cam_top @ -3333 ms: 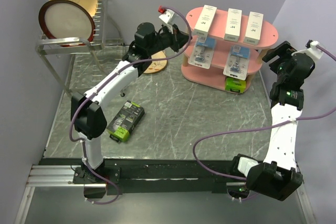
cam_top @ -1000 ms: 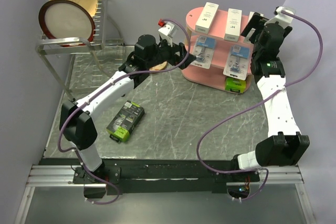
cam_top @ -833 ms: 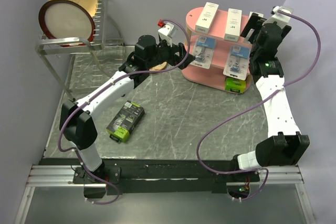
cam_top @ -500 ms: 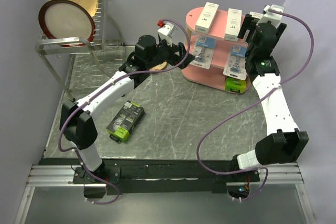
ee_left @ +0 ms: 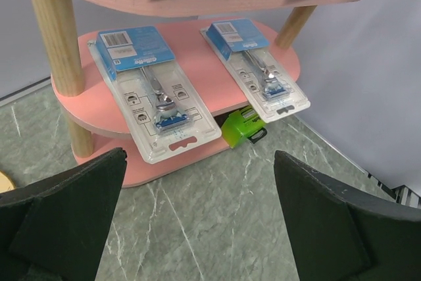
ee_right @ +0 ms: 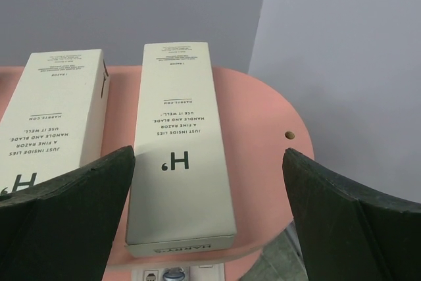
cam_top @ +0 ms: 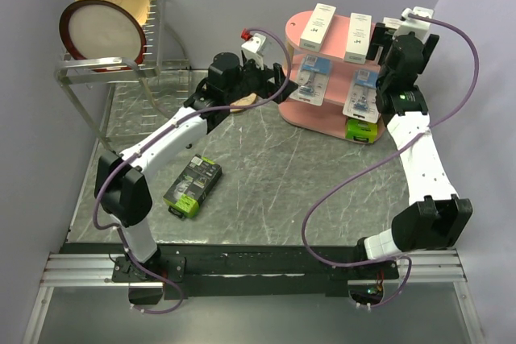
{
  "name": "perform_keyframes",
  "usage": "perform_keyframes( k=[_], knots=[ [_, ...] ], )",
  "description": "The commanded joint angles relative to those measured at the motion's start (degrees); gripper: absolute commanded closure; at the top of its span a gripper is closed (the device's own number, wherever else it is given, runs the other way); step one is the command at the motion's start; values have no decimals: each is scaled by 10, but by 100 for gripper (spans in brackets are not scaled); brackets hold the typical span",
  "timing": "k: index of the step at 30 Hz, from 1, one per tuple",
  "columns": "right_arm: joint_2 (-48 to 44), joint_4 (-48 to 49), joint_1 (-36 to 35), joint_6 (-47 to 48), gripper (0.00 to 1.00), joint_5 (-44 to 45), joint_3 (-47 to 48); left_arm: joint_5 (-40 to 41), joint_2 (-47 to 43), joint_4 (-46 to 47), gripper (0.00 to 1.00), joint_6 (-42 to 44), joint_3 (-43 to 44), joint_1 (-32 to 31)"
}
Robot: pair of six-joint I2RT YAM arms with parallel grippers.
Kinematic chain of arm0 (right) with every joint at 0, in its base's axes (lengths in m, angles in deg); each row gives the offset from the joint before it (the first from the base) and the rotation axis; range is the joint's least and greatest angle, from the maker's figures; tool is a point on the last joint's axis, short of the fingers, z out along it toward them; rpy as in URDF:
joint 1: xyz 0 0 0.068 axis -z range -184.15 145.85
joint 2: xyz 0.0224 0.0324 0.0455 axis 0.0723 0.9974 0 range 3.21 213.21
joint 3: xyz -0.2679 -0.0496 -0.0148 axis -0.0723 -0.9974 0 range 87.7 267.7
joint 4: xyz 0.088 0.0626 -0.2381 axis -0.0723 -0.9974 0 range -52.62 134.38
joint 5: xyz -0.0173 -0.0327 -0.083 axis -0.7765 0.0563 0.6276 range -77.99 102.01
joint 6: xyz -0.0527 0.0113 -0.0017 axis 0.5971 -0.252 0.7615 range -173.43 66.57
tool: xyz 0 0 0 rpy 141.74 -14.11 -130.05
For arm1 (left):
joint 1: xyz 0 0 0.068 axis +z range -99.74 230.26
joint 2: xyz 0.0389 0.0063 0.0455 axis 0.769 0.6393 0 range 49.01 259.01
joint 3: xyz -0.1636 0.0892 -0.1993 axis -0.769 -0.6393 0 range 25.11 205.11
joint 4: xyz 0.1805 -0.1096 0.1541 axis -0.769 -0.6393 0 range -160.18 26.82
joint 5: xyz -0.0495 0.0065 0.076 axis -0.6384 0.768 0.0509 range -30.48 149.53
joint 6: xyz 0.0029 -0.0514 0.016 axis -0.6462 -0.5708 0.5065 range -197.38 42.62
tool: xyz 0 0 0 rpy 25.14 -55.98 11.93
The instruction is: Place and organize the shaving razors onto the shelf
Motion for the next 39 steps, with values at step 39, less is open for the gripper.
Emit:
perform_keyframes(
  k=[39],
  knots=[
    [-71, -101, 117, -126, 0, -199, 67, 138, 3, -18, 0, 41, 95, 10]
  ],
)
